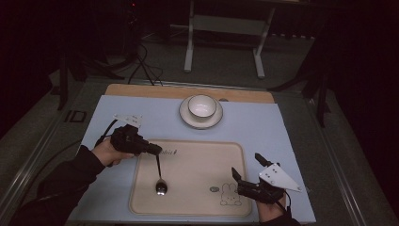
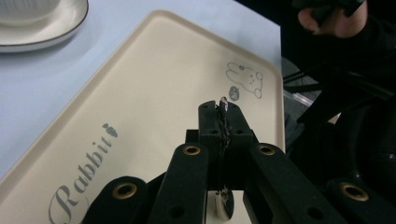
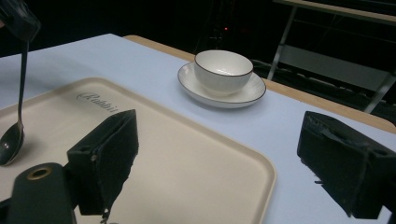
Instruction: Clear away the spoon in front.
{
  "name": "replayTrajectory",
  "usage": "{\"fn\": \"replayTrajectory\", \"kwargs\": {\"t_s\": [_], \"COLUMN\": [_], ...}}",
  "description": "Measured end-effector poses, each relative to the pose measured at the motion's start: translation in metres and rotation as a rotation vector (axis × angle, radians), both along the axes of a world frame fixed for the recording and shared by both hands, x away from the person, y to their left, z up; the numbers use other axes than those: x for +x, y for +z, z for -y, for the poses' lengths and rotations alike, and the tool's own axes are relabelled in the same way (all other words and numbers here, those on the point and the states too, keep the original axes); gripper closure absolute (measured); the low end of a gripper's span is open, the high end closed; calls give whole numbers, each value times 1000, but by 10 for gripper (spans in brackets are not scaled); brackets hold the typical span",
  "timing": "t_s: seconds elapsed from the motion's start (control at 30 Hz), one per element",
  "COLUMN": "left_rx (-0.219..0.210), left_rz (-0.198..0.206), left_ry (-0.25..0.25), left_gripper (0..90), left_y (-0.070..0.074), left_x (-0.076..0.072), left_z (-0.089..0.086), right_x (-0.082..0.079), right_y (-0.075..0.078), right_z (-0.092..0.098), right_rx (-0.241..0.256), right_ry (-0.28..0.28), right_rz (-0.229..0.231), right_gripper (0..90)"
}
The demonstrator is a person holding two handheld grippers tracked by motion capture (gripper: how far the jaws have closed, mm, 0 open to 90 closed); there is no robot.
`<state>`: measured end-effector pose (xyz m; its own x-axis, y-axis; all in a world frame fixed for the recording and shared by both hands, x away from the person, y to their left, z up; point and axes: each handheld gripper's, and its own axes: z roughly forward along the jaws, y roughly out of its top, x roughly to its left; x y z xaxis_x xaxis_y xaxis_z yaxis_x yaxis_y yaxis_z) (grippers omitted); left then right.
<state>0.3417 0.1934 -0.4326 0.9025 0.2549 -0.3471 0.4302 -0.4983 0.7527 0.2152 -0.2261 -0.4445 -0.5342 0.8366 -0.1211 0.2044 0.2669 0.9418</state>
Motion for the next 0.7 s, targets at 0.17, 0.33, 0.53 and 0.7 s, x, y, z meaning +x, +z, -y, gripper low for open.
{"fn": "replayTrajectory", "kwargs": {"t_s": [0.17,0.33,0.53,0.7], "left_rx": [-6,-26,-38,-44], "left_rz": [-5,-1,8,30], "left_ry": [0,36,66,98], "left_gripper": [886,823,823,803], "left_y": [-4,-9,-16,-20], "left_x": [3,8,12,16], "left_z": [2,1,2,2], "right_x": [0,0,0,0], "right_y": [0,0,0,0], "right_z": [0,0,0,0], "right_rx": [1,-1,-2,-2], "right_ry": [-1,2,3,4], "right_rz": [0,0,-2,-3], "right_gripper": [125,125,125,125]}}
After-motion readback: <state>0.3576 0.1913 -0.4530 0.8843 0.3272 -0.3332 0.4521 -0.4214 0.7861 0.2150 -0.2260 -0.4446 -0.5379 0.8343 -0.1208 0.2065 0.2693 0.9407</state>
